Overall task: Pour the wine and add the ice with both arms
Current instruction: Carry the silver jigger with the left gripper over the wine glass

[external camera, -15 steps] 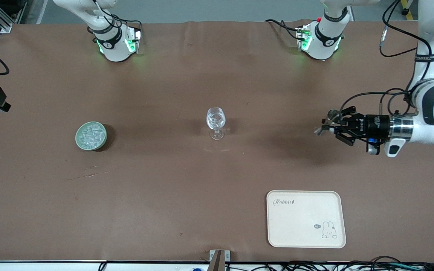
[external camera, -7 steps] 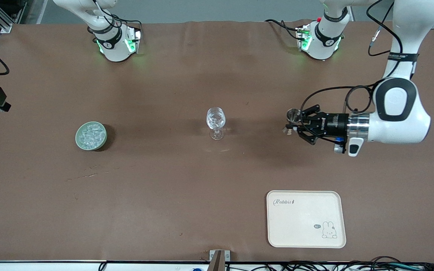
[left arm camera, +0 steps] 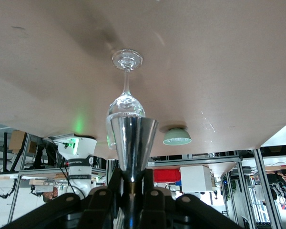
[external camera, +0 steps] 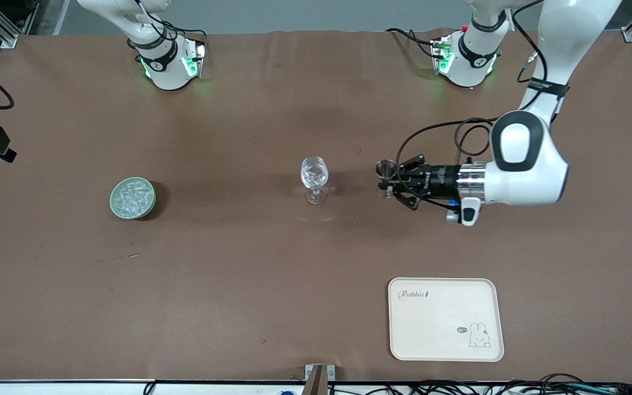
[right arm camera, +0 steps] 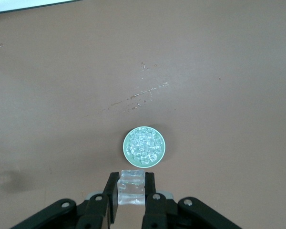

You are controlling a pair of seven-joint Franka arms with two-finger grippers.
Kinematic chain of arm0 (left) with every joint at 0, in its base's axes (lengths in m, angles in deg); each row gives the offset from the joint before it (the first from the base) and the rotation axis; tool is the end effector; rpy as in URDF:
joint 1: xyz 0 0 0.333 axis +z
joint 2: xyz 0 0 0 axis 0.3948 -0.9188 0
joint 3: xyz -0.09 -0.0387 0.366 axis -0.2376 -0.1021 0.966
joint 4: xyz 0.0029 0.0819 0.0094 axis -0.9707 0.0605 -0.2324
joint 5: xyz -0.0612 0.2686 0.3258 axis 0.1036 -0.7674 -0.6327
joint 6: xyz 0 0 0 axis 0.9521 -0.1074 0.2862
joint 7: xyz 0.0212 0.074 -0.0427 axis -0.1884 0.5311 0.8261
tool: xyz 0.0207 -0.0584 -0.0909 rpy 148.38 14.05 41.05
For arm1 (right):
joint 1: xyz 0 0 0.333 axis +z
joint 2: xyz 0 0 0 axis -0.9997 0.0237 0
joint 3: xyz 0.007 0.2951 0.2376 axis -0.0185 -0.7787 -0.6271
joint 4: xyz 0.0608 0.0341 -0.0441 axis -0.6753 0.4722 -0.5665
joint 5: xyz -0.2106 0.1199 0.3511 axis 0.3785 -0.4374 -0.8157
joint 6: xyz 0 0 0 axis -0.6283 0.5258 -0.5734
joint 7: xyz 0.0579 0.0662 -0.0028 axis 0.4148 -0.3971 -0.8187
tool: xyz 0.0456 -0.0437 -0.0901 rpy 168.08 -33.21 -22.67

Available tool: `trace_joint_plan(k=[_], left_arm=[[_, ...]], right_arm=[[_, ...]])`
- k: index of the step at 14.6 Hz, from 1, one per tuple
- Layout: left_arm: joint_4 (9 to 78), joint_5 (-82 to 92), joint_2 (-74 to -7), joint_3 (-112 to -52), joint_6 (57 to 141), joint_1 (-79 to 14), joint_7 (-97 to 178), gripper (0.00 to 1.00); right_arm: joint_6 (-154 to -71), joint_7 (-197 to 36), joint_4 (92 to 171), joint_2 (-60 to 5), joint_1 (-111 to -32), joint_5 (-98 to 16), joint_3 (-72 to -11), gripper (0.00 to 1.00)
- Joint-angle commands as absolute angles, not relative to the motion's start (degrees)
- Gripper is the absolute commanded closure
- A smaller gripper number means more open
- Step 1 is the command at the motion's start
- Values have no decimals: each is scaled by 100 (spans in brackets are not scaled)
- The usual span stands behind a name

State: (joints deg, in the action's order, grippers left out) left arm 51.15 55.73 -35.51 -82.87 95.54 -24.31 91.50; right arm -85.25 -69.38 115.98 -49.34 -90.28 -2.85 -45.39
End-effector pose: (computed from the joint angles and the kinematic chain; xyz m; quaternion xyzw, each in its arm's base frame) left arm 0.6171 -0.2645 0.3834 0.7060 0.5086 -0.3848 0.3078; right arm 0.5978 -0.0326 0.7188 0.9964 -0.0803 0.0254 0.0105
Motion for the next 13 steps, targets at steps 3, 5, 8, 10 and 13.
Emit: trace_joint_plan(k=[3, 5, 8, 10, 13], left_arm=[[4927, 5056, -3775, -8769, 9998, -2431, 9646, 100], [4830, 4878, -3827, -8954, 10155, -2440, 9664, 100], [4655, 4633, -4029, -9191, 10523, -2527, 10013, 100], [4427, 4072, -4283, -9410, 10648, -2571, 10444, 100], [4355, 3542, -4416, -9552, 10675, -2589, 10630, 99]], right_arm=[[-8478, -6991, 11563, -4932, -9022, -375, -4560, 99], [-8487, -6991, 11563, -4932, -9013, -384, -4560, 99], [-8495, -6991, 11563, -4932, -9013, -384, -4560, 99], [-8495, -6991, 11563, -4932, -9005, -384, -4560, 99], [-8495, -6982, 11563, -4932, -8996, -384, -4560, 99]])
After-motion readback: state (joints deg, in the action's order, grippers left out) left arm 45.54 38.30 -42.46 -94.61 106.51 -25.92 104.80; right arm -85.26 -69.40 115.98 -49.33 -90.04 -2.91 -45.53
